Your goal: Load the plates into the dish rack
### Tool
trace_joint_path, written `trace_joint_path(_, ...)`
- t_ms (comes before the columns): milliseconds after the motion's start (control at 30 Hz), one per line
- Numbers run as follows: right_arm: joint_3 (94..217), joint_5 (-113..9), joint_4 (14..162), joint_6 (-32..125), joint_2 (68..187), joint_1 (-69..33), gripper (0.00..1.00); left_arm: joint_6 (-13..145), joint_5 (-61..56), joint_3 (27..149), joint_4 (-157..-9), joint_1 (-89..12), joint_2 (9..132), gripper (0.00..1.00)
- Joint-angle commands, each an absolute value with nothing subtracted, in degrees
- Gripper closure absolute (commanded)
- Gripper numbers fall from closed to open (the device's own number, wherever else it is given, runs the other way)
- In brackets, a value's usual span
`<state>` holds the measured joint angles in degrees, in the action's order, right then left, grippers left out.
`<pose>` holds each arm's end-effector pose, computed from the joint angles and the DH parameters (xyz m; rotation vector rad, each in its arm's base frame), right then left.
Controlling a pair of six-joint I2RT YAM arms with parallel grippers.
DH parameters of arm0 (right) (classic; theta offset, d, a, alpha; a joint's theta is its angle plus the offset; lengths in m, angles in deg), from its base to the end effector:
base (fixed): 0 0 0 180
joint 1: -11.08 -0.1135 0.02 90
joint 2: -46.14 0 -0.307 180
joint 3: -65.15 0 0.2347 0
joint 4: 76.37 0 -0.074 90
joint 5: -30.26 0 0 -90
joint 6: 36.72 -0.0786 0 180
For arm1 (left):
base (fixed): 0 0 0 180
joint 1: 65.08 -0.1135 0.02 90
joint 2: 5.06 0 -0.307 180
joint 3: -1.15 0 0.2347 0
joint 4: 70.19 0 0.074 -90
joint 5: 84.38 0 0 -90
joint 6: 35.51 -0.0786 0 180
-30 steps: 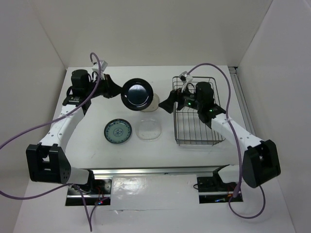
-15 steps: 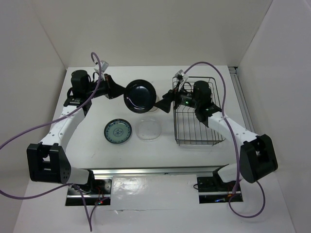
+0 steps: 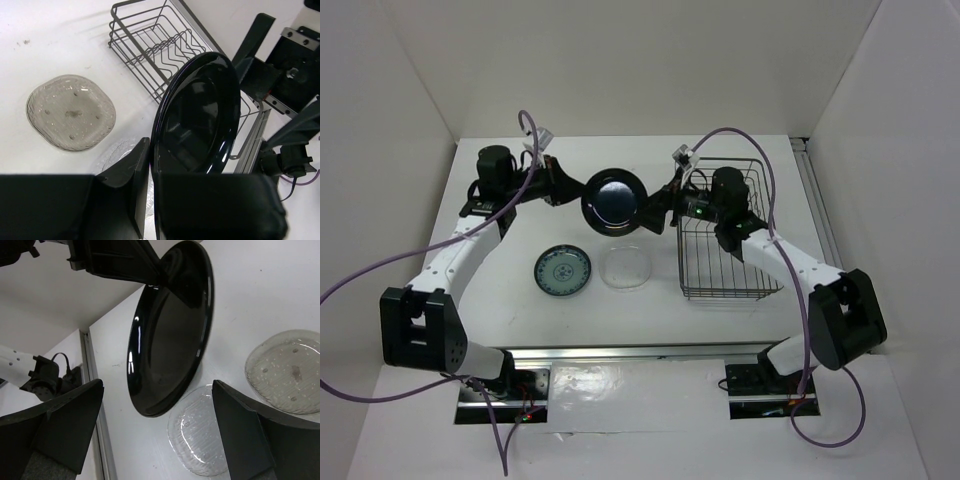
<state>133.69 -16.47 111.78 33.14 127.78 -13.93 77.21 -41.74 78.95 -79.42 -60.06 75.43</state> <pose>0.2805 0.1903 0.3527 -0.6797 1.6470 1.2028 0.3219 -0.0863 0.3790 0.3421 1.8055 -1.0737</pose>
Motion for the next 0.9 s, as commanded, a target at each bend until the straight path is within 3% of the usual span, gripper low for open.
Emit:
trace_joint_path(0,136.03,-17.11,115.89,32.89,127.78,-15.02,0.04,78.30,-43.42,79.09,-74.47,-59.63,75.97,1.00)
trace_joint_path(67,137.43,-17.98,115.89,32.89,129.28,-15.02,0.06,78.84,-43.43,79.07,-73.84,-59.63,75.36,1.00)
trace_joint_path(167,139.01,-17.38,116.68,30.88,131.74,-15.02,0.32,78.31,-43.43,79.07,-74.54,-59.63,75.36,1.00)
trace_joint_path(200,139.02,-16.85,117.46,30.87,132.27,-15.02,0.52,78.31,-43.43,79.07,-75.24,-59.63,75.36,1.00)
trace_joint_path(367,140.77,-20.26,116.43,29.11,134.02,-15.55,1.00,79.19,-42.90,78.55,-74.01,-59.63,74.83,1.00)
trace_joint_path(400,141.39,-21.93,114.76,29.72,134.03,-15.55,1.00,79.19,-41.51,78.55,-74.01,-59.63,74.83,1.00)
trace_joint_path(433,142.18,-27.34,108.65,30.51,132.64,-15.55,1.00,79.19,-39.23,78.55,-76.80,-59.63,74.83,0.81)
trace_joint_path(467,142.97,-31.40,105.11,32.69,131.58,-15.55,1.00,79.19,-36.68,80.46,-79.09,-59.63,75.35,0.69)
trace_joint_path(500,144.72,-37.01,100.90,33.76,130.35,-15.55,1.00,78.49,-30.13,81.61,-81.81,-59.63,75.97,0.52)
trace_joint_path(533,145.34,-48.90,97.20,34.55,128.94,-14.94,1.00,78.49,-26.85,82.93,-84.53,-59.63,76.67,0.24)
trace_joint_path(567,145.35,-53.36,92.29,35.43,125.97,-14.06,1.00,77.96,-24.38,85.64,-89.61,-59.63,77.55,0.02)
trace_joint_path(633,146.57,-65.37,87.52,37.63,123.49,-12.83,1.00,77.96,-19.10,86.54,-92.20,-59.63,78.96,0.01)
trace_joint_path(867,147.63,-83.88,75.56,40.01,120.67,-8.87,1.00,79.10,-9.51,89.86,-96.76,-59.63,83.00,0.01)
